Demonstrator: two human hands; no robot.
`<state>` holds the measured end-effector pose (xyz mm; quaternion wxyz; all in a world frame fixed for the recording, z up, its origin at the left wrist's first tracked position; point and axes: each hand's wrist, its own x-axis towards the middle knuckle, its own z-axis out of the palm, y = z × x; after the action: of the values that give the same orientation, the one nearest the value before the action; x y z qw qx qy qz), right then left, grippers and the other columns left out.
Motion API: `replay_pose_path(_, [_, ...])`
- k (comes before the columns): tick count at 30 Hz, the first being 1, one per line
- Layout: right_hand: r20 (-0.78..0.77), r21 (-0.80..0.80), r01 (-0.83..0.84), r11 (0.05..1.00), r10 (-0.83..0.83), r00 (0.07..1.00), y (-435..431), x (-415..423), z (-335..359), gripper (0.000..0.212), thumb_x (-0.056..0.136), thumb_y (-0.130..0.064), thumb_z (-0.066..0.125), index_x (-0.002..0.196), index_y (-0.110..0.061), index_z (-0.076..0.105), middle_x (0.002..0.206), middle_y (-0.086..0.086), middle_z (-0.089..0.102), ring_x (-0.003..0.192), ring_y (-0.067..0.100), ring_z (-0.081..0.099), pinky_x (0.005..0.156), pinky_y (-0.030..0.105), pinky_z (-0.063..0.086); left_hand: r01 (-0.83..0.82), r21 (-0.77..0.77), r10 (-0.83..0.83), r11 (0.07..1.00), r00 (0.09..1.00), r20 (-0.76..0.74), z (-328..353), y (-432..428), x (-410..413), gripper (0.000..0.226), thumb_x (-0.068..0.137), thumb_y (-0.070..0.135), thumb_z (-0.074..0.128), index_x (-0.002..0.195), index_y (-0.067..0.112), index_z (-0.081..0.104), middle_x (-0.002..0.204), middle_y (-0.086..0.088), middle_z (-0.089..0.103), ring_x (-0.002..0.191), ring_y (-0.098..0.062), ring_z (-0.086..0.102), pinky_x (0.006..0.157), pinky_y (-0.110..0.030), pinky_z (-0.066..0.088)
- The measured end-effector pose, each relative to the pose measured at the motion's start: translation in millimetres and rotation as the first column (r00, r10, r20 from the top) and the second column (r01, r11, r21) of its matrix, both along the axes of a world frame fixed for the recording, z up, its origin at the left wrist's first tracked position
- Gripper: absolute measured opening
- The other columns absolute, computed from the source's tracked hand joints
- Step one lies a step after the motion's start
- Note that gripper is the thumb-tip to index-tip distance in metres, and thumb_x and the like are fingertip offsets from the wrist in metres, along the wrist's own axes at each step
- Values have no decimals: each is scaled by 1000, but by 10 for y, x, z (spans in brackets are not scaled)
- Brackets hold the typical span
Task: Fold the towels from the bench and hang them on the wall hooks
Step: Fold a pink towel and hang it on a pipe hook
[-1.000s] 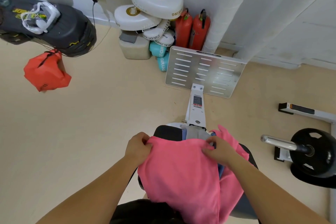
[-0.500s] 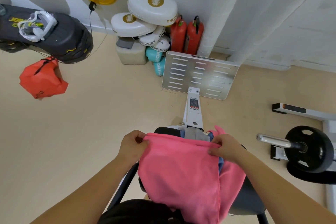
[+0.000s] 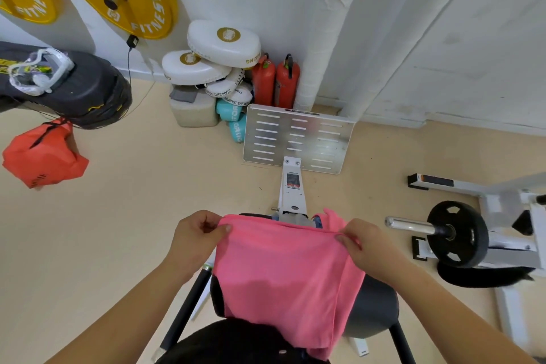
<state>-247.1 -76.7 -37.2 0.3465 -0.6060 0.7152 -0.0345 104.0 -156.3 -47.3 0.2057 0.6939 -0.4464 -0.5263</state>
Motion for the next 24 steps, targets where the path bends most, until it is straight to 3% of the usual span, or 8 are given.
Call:
replay_pose_path(3, [102,-74,147,986,-140,985,215,-33,310,10,95,-20,69,86,-23,73,87,-6,66,80,3,59,72,13,45,50,-54,-53,997,997,-60,271,102,-60,21,80,5,83,95,15,72,82,-5,69,74,-14,63,75,-27,55])
replay_pose_path(6, [191,-78,255,964,-237,953,419,-89,706,5,91,-22,74,87,-25,77,87,-10,72,83,0,63,71,8,47,158,-126,-168,979,983,-78,612,243,-110,37,85,9,80,117,25,69,88,-3,68,78,-11,63,76,-17,53])
replay_pose_path(8, [241,-83,273,958,-246,939,538,-161,994,7,90,-28,76,84,-31,77,84,-12,74,83,1,66,71,15,49,239,-197,-245,951,969,-8,904,332,-143,25,90,13,76,111,27,73,92,3,73,80,-9,64,74,-11,51])
replay_pose_path(11, [328,-166,322,932,-256,909,701,-279,1471,10,85,-34,81,77,-30,77,79,-10,75,72,4,66,68,25,50,263,-300,-258,917,965,56,1380,430,-164,9,92,14,73,93,22,77,87,4,76,74,-4,65,72,-17,53])
replay_pose_path(15, [407,-263,372,890,-247,879,902,-380,1900,6,85,-28,82,80,-27,78,84,-7,75,75,24,66,73,38,55,263,-405,-257,876,964,69,1839,700,-181,6,90,16,75,92,20,77,85,5,76,71,-1,64,71,-19,53])
replay_pose_path(18, [277,-311,235,921,-149,949,1073,-385,1967,12,90,-19,75,85,-29,76,85,-11,75,77,9,70,73,30,58,246,-427,-234,870,969,83,1925,1019,-217,10,92,14,73,92,23,77,85,10,76,72,-3,67,65,-14,51])
replay_pose_path(20, [365,-370,340,865,-201,909,1178,-375,2020,13,95,-14,69,89,-24,74,87,-7,75,70,13,74,66,25,57,99,-516,-98,851,995,29,1985,1176,-222,12,91,15,73,94,26,78,89,14,76,79,-4,68,68,-14,49])
replay_pose_path(24, [410,-335,334,881,-182,894,1331,-302,2133,10,96,-11,67,88,-15,71,83,5,76,65,18,75,57,16,52,201,-541,-184,817,979,86,2113,1440,-285,9,91,14,73,91,22,77,86,9,78,72,4,65,71,-16,48])
